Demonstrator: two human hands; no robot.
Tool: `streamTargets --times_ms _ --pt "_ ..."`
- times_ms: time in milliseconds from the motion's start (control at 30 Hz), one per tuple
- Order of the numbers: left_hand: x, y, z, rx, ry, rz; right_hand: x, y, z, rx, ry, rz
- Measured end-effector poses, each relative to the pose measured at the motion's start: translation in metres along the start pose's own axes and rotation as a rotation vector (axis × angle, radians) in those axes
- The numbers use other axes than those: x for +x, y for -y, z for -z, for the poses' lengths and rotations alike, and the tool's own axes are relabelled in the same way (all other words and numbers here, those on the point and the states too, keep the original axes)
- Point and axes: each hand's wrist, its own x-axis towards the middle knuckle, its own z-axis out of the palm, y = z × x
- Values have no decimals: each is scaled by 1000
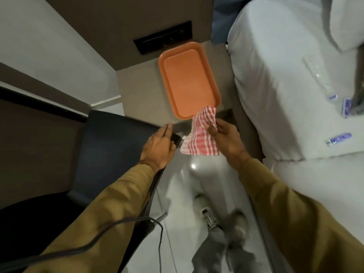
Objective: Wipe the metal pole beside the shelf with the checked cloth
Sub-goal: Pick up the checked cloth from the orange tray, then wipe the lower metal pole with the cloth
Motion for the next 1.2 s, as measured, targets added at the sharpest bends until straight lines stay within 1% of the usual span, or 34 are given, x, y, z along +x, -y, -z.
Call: streamTargets --times_ms 233,367,467,567,733,933,1067,1200 --pt "-77 2 -19 31 -46 -17 -94 -33 1 33 -96 24" --pt "-115 16 -36 111 -78 -51 -139 -64 -7 58 -124 21" --pt "-137 32 -51 165 -86 -66 -164 -94 -18 93 -142 -24" --pt "-150 48 -69 266 -90 -103 -181 -129 -31 101 -180 -80" --pt "-152 73 -99 477 -93 -207 -199 -185 -52 151 -239 -111" --pt "-128 90 -126 577 -123 -259 -215 -246 -85 181 -312 -183" --pt "-102 103 -155 621 -139 -312 -210 -291 -112 183 -361 -232" --pt "-83 118 -190 684 -213 -371 -202 -339 -144 173 -391 -258"
